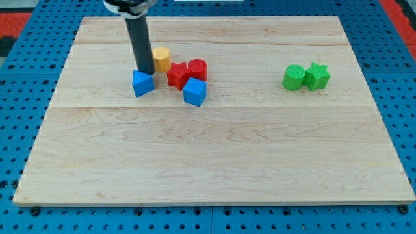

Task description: Adjust the green star diagonally bottom right to the green circle

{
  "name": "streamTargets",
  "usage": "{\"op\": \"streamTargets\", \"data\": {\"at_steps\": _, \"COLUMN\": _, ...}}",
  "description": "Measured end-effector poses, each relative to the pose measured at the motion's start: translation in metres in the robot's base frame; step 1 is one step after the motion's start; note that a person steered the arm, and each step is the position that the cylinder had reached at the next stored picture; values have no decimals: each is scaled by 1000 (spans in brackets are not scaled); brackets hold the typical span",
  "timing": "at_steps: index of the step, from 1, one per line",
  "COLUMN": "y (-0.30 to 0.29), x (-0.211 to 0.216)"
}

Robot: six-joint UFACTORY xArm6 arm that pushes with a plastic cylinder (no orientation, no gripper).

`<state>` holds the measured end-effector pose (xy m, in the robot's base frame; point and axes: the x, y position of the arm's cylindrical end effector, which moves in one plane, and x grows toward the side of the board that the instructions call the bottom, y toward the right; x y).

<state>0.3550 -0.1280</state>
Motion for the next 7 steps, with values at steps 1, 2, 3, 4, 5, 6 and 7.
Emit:
{"op": "streamTargets", "data": {"at_steps": 1, "y": -19, "x": -1}}
{"op": "streamTargets", "data": {"at_steps": 2, "y": -20, "x": 4}}
{"op": "streamTargets", "data": {"at_steps": 3, "y": -4, "x": 10}}
{"op": "streamTargets", "data": {"at_steps": 4, "y": -4, "x": -34}}
{"op": "streamTargets", "data": {"at_steps": 5, "y": -22, "x": -72}}
{"op": "streamTargets", "data": {"at_steps": 6, "y": 41, "x": -105}}
{"op": "streamTargets", "data": {"at_steps": 7, "y": 177, "x": -105}}
